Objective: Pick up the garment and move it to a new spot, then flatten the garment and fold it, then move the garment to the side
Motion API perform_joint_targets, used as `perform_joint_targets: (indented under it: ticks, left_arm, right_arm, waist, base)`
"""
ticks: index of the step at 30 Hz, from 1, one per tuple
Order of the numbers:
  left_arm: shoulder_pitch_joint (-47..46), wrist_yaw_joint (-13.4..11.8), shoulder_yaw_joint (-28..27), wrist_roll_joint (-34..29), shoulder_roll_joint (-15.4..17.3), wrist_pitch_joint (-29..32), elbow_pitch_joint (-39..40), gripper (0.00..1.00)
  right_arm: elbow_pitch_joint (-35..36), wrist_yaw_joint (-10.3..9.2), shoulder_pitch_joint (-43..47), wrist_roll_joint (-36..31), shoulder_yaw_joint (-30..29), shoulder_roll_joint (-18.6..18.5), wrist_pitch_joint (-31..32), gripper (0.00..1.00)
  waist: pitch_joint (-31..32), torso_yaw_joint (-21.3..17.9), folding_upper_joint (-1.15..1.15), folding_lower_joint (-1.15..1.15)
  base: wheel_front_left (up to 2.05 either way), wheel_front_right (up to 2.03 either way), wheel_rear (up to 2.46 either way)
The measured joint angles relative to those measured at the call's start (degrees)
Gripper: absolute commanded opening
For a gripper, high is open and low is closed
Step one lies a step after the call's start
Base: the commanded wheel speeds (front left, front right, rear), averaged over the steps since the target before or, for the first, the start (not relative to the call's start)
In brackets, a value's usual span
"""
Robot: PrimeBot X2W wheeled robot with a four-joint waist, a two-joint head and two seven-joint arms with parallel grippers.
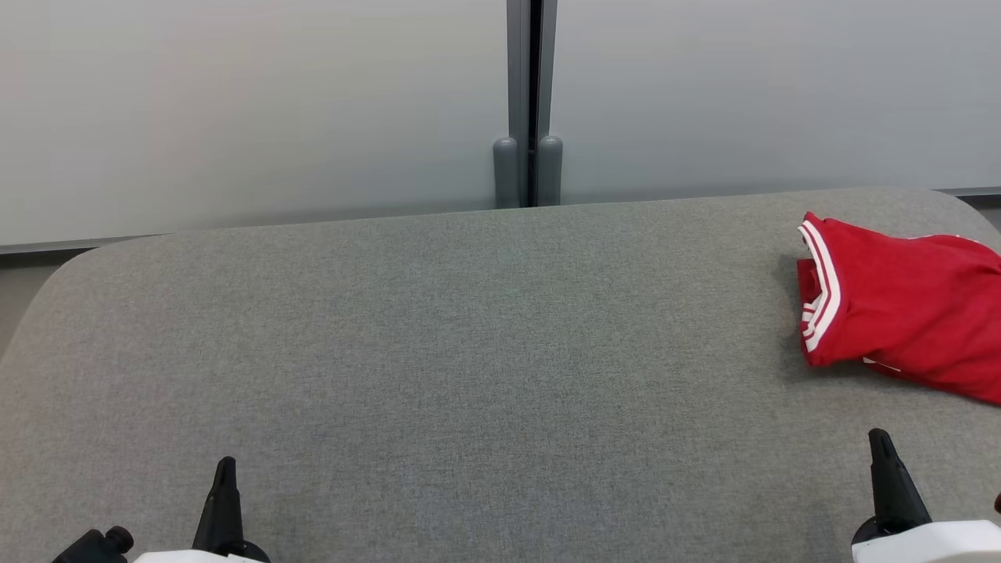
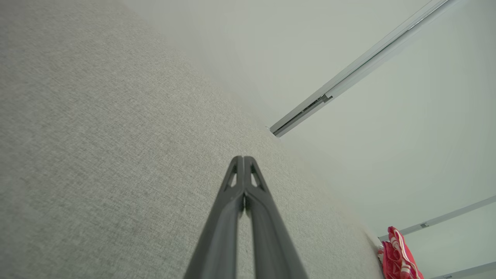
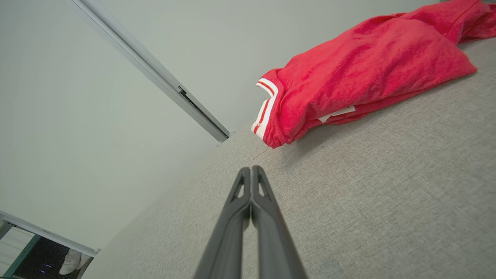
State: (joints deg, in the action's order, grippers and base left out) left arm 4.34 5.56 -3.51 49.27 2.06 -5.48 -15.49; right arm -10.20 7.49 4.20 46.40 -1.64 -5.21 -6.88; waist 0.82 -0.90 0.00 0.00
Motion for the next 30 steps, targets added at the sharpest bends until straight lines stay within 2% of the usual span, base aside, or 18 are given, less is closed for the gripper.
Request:
perform_joint_targets:
  ticks: [30]
  left_arm:
    - [-4.04,0.77,-1.20,18.38,0.30,5.04,0.56,0.00]
  right_arm:
    - [-1.63,-0.01,-4.17,20.18,-1.32,0.49,5.19,0.00]
  waist:
    - [-0.34,0.30,0.00,0.00]
  base:
    - [0.00,0.00,0.00]
